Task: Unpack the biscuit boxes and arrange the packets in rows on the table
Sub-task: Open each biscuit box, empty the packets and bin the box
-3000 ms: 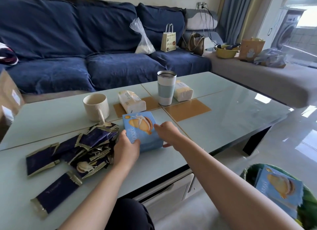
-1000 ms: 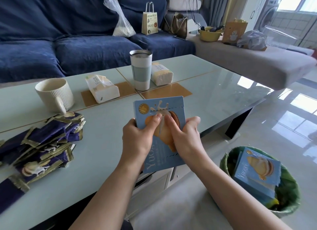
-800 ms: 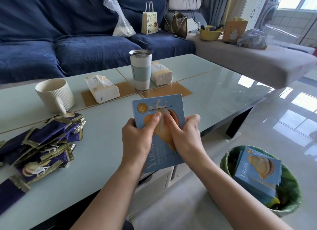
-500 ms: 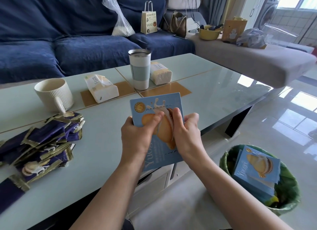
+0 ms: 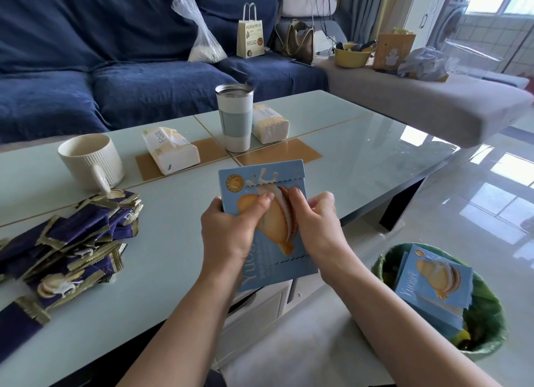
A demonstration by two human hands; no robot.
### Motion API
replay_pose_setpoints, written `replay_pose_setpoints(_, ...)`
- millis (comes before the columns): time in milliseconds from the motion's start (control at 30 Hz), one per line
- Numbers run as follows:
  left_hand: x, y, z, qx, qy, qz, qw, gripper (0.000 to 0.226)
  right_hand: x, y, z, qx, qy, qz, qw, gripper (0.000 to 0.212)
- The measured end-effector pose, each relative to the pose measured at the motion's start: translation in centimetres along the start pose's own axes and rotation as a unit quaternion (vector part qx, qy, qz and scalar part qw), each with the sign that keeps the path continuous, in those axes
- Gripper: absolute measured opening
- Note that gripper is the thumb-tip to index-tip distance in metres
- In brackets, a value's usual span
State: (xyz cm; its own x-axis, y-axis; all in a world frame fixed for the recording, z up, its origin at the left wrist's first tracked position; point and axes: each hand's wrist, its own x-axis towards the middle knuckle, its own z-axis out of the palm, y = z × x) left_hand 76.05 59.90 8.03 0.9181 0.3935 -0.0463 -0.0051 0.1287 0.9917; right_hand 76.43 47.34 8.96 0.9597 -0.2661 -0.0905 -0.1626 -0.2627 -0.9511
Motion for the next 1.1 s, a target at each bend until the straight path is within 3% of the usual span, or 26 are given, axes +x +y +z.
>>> replay_pose_setpoints(267, 0.5, 0.4, -0.9, 0.099, -0.141, 0.008, 0.985, 0.060, 1.6, 0.5, -1.2, 0.002, 0.016, -0.007, 1.000, 0.049)
replay_pose_setpoints(567, 0.9, 0.5, -1.2, 0.080, -0.151, 0.002, 0.985, 0.061, 1.3, 0.6, -1.4, 0.070, 0.001, -0.005, 0.998, 0.038)
replay_pose_setpoints(700, 0.7, 0.6, -1.2, 0.070, -0.162, -0.009, 0.984, 0.057, 1.6, 0.6, -1.4, 0.026, -0.001, 0.015, 1.000, 0.039)
replay_pose_setpoints(800, 0.5, 0.6, -1.1, 0.030, -0.160, -0.055, 0.985, 0.056, 1.6, 0.7, -1.4, -0.023, 0.021, -0.037, 0.999, 0.039)
replay_pose_setpoints(900, 0.6, 1.0, -1.2, -0.033, -0.148, -0.107, 0.983, 0.060, 1.3, 0.4, -2.1, 0.017, -0.072, -0.044, 0.996, 0.034)
replay_pose_setpoints(1000, 0.8, 1.4, -1.4, -0.046, -0.147, -0.119, 0.981, 0.066, 1.0, 0.3, -2.9, 0.053, -0.208, -0.016, 0.977, 0.051)
replay_pose_setpoints(1100, 0.7, 1.9, -1.8, -0.049, -0.189, -0.136, 0.971, 0.068, 1.0, 0.4, -3.2, 0.046, -0.241, -0.006, 0.969, 0.066)
